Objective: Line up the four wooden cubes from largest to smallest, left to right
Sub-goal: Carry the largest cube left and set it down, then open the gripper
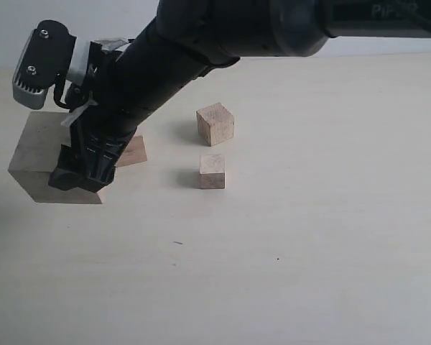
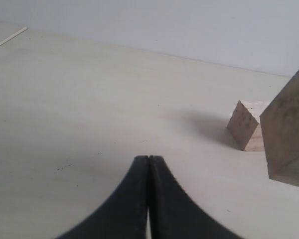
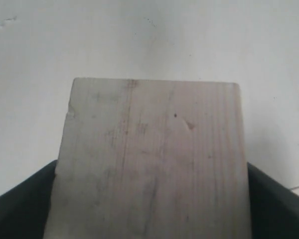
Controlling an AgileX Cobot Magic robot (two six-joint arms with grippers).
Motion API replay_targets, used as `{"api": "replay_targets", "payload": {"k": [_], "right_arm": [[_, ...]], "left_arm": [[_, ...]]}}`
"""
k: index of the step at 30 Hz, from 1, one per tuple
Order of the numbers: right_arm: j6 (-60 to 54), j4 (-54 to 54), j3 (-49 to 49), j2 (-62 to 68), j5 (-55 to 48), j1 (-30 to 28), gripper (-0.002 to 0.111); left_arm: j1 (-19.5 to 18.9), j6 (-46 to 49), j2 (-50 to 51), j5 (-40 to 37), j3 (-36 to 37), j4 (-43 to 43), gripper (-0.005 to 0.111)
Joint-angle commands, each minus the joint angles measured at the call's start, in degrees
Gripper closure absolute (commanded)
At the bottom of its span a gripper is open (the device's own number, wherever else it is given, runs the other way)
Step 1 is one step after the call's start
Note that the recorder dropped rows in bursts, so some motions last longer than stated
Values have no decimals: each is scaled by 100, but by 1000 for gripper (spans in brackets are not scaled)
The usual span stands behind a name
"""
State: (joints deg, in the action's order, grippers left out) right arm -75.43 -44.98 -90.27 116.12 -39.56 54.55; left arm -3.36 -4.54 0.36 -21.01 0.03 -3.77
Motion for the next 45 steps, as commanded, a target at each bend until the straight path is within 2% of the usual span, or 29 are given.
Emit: {"api": "replay_targets", "payload": {"k": [1,10,19,27,35,40,42,45], "right_arm": [[-441,-400,-292,259,-31,-126,108],[-640,-453,-689,875,-417,-504,108],[-1361,-548,-695,1301,-742,-1053,108],[-1709,-467,-695,1606,-792,-1137,108],[-1734,-444,-695,1606,-792,-1507,108],[-2308,-493,-695,1642,-979,-1532,108],[-2509,-642,-695,1692,-1092,-1532,106],[-2657,-683,-695,1732,-1131,-1532,96]], "left_arm": [[6,-14,-36,40,-3,8,107],[6,-14,-36,40,-3,8,107],[6,-14,-36,40,-3,8,107],[6,-14,-36,40,-3,8,107],[6,-14,-36,40,-3,8,107],[6,-14,-36,40,-3,8,107],[6,-14,-36,40,-3,8,107],[6,-14,-36,40,-3,8,107]]}}
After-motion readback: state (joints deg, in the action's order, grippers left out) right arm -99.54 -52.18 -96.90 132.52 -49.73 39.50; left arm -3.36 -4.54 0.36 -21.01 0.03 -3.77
